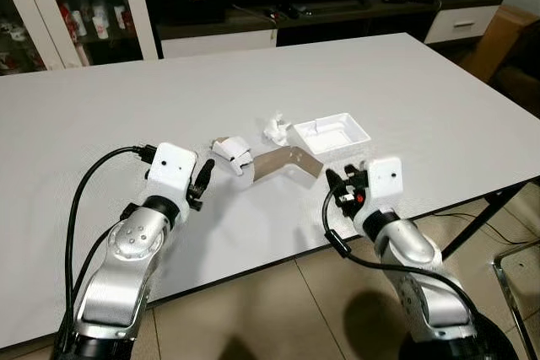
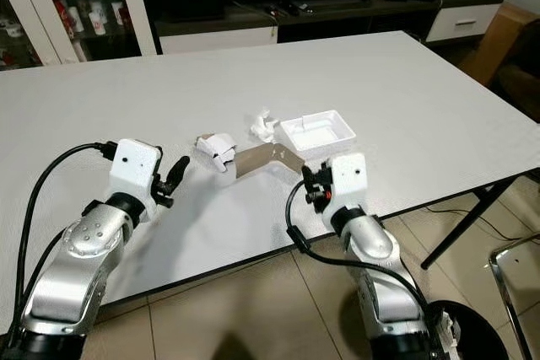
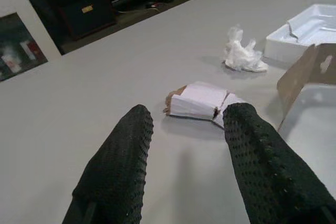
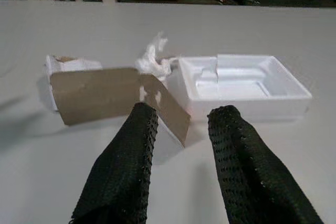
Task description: Picking trash to rubbish bin
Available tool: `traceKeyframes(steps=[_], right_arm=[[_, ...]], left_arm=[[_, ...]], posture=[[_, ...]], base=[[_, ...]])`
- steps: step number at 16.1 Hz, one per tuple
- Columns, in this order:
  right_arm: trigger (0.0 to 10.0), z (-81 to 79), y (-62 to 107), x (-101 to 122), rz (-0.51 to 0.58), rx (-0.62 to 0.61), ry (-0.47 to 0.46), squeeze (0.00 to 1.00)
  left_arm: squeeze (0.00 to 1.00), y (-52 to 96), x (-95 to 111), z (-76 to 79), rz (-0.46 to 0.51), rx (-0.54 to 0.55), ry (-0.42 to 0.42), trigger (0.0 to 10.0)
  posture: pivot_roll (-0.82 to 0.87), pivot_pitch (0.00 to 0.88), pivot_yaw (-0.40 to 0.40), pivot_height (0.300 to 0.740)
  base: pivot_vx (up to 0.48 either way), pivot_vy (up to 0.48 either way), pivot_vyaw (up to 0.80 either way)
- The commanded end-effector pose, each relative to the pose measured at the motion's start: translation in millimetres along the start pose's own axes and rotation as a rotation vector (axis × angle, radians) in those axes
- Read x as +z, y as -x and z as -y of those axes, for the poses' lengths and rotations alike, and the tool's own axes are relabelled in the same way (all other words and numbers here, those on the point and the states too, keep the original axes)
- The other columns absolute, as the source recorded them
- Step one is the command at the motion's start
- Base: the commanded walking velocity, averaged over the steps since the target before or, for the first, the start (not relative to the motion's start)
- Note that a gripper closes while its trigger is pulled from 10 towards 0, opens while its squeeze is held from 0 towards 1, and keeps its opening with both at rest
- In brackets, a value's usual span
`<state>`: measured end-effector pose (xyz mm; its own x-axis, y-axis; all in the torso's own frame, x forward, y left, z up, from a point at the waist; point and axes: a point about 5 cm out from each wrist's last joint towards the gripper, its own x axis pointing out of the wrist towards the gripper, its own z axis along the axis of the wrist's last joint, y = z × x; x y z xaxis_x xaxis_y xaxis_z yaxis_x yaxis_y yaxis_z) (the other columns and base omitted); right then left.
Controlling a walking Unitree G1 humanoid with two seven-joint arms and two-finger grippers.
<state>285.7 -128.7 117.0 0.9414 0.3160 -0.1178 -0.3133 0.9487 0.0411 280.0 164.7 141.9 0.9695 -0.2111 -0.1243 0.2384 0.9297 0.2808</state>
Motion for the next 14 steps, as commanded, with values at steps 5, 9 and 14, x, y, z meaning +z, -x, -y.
traceKeyframes(steps=[5,9,14], right_arm=[[10.0,12.2,-54.6,27,0.017,0.097,0.002,1.00],[10.0,24.2,-76.5,25,-0.193,0.247,0.078,1.00],[10.0,35.8,-83.7,19,-0.292,0.256,0.109,0.00]], left_arm=[[0.00,5.8,13,19.2,0.065,-0.221,-0.031,10.0],[0.00,9.3,21,22.0,0.089,-0.280,-0.028,10.0],[0.00,14.7,27,27.4,0.104,-0.340,-0.006,10.0]], posture=[[0.02,0.000,-0.039,0.740],[0.04,0.009,-0.037,0.740],[0.05,0.014,-0.044,0.740]], base=[[0.000,0.000,0.00],[0.000,0.000,0.00],[0.000,0.000,0.00]])
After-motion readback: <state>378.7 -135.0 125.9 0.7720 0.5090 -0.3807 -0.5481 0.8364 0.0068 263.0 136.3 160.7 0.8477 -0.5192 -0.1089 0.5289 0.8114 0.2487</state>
